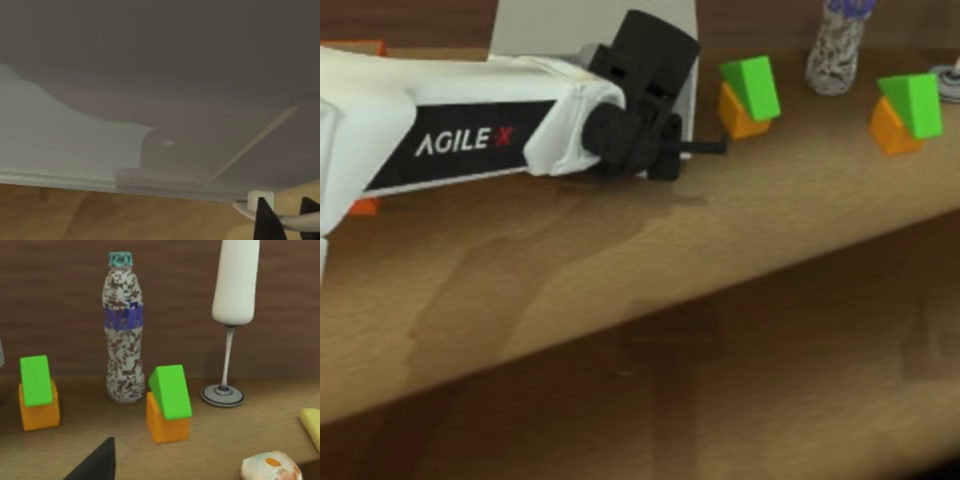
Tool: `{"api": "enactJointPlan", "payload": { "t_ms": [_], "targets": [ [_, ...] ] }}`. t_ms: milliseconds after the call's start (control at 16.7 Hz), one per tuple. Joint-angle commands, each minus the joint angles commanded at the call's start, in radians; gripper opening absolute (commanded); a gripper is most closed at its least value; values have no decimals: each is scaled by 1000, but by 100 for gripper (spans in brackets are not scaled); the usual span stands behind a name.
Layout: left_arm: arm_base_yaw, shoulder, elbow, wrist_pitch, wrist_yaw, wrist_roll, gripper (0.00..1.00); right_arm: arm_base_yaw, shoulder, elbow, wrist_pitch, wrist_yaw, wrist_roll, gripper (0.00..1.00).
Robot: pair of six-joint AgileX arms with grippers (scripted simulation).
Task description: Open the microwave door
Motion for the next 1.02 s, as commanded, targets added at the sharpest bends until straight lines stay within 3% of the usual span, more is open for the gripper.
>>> {"api": "enactJointPlan", "payload": {
  "t_ms": [1020],
  "targets": [
    [7,-29,-46,28,29,39,0,0,0,0,0,0,0,100]
  ]
}}
